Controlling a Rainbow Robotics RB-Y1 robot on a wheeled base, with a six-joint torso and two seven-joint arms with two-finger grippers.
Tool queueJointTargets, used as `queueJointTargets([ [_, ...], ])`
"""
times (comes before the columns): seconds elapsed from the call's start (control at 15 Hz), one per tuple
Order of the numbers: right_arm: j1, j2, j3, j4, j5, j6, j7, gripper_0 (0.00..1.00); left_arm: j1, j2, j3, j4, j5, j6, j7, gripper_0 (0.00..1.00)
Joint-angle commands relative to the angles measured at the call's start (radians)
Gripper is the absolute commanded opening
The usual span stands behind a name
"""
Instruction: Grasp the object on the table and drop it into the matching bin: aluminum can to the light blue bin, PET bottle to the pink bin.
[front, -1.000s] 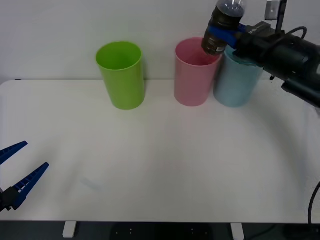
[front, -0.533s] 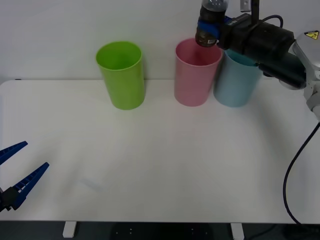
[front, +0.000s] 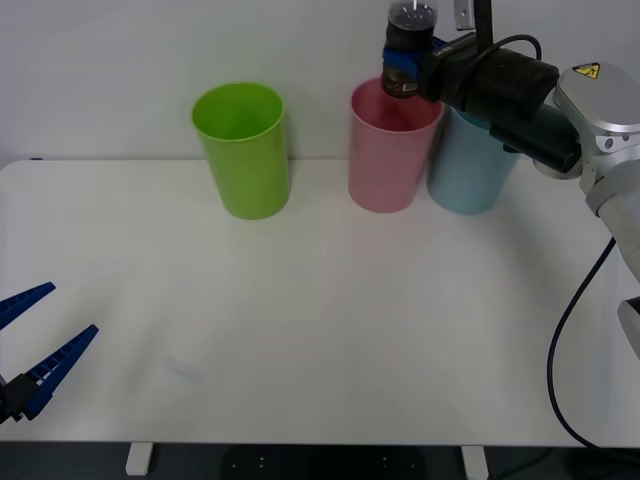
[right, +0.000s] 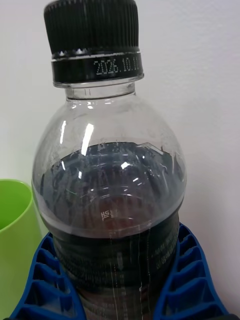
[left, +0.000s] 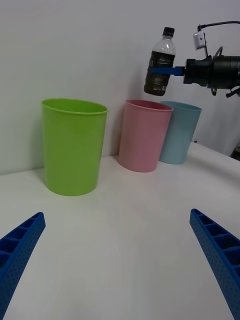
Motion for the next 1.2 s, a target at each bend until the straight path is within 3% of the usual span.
queueJointTargets([
  [0.07, 0.000, 0.000, 0.000, 0.000, 0.000, -0.007, 0.010, 0.96, 0.000, 0.000, 0.000, 0.000, 0.000, 0.000, 0.000, 1.00],
  [0.13, 0.000, 0.000, 0.000, 0.000, 0.000, -0.010, 0.013, 1.00, 0.000, 0.000, 0.000, 0.000, 0.000, 0.000, 0.000, 1.00],
  [0.6, 0.023, -0.020, 0.000, -0.011, -0.065, -0.077, 0.048, 1.00, 0.000, 0.000, 0.000, 0.000, 0.000, 0.000, 0.000, 1.00],
  [1.2, 0.331, -0.164, -0.003, -0.416, -0.204, -0.074, 0.047, 1.00, 0.000, 0.000, 0.000, 0.000, 0.000, 0.000, 0.000, 1.00],
])
